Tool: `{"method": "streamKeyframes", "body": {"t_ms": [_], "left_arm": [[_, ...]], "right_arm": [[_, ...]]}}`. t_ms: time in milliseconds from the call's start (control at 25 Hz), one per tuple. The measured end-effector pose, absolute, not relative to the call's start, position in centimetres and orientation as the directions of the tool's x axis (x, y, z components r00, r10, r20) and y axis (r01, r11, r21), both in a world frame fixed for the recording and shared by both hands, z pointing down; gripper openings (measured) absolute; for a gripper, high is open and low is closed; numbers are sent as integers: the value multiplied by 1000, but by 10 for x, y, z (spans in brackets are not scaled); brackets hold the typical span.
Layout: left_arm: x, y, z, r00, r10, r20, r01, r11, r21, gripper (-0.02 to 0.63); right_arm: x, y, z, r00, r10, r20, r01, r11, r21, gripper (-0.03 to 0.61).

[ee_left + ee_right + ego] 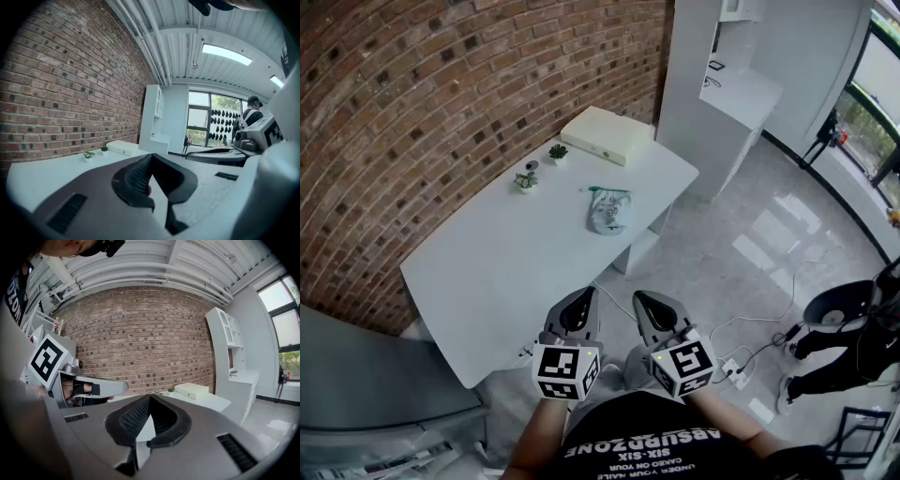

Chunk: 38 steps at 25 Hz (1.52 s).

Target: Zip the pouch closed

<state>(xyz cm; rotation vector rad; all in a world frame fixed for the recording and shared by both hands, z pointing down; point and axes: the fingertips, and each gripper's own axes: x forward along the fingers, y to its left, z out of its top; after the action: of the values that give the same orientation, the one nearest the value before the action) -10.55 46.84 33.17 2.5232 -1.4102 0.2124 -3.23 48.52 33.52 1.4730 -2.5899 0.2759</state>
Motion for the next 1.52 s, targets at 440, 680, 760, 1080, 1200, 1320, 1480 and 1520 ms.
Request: {"method": "streamKeyframes", "body": {"t_ms": [440, 680, 760, 1080, 1200, 1320, 1480, 1520], "left_arm": [[-109, 448, 345, 497, -816, 294, -867, -481, 132, 5], [-105, 419, 349, 518, -801, 299, -854, -505, 128, 61], [-104, 404, 350, 523, -797, 303, -851, -509, 130, 112], [-100, 338, 363, 526, -780, 339, -847, -518, 123, 146], [-102, 314, 367, 511, -781, 359, -855, -504, 122, 146], [-104, 291, 373, 494, -782, 379, -865, -488, 121, 146], [-100, 266, 380, 482, -778, 404, -871, -477, 121, 146], [-99, 259, 382, 480, -775, 411, -871, -476, 121, 146]], "right_arm": [[-21, 466, 340, -495, -850, 183, -869, 481, -114, 0], [-12, 433, 354, -496, -841, 216, -868, 480, -126, 28], [-8, 415, 355, -496, -840, 221, -869, 480, -124, 60], [7, 345, 367, -536, -800, 272, -843, 523, -122, 109], [11, 319, 375, -558, -774, 300, -828, 546, -130, 117], [14, 296, 381, -576, -753, 319, -814, 566, -134, 117], [21, 267, 387, -594, -729, 340, -798, 589, -131, 118], [23, 259, 388, -599, -724, 344, -794, 594, -132, 117]]}}
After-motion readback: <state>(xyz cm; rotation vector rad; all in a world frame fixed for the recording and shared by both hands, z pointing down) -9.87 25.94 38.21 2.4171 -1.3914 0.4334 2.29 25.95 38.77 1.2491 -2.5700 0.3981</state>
